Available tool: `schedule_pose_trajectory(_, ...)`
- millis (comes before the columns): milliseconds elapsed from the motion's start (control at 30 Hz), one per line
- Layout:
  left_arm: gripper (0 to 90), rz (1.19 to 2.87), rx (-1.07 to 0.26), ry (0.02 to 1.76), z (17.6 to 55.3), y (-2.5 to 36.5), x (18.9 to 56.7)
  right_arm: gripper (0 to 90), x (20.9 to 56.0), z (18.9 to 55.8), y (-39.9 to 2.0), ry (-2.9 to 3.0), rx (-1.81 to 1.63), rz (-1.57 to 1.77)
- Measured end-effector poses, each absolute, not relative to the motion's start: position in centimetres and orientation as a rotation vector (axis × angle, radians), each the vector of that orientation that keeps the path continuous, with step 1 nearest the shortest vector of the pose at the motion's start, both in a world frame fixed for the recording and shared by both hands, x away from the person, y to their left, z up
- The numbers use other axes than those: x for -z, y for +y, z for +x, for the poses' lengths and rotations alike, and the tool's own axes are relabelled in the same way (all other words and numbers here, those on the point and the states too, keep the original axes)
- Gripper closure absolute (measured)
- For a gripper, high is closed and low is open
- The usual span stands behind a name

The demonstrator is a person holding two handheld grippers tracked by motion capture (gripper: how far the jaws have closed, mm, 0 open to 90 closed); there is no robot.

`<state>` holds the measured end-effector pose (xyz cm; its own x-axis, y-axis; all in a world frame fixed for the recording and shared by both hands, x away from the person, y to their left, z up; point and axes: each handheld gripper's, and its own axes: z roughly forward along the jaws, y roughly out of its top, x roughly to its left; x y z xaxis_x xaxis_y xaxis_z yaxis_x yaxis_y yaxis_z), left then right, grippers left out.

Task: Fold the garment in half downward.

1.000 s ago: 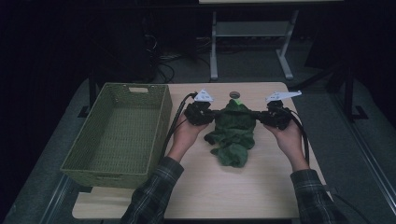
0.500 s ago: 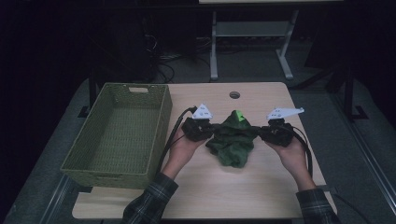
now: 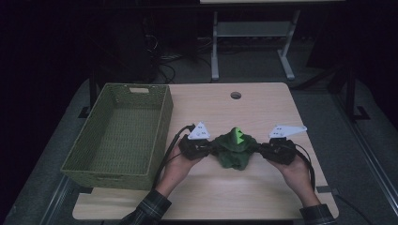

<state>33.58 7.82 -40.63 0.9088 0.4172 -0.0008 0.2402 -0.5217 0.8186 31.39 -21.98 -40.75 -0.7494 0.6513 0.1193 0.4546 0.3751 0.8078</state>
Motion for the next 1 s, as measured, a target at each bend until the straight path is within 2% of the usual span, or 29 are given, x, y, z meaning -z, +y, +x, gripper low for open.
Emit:
schedule_pose_trajectory(500,86.0,2.213,-0.16,0.471,32.1,7.4,44.5,87.2,43.4,29.2,-21.7,2.51,-1.232,1.002)
schedule_pose_trajectory(1000,86.0,2.303,-0.156,0.457,32.3,6.1,47.0,85.3,46.4,29.6,-20.5,2.611,-1.065,1.009)
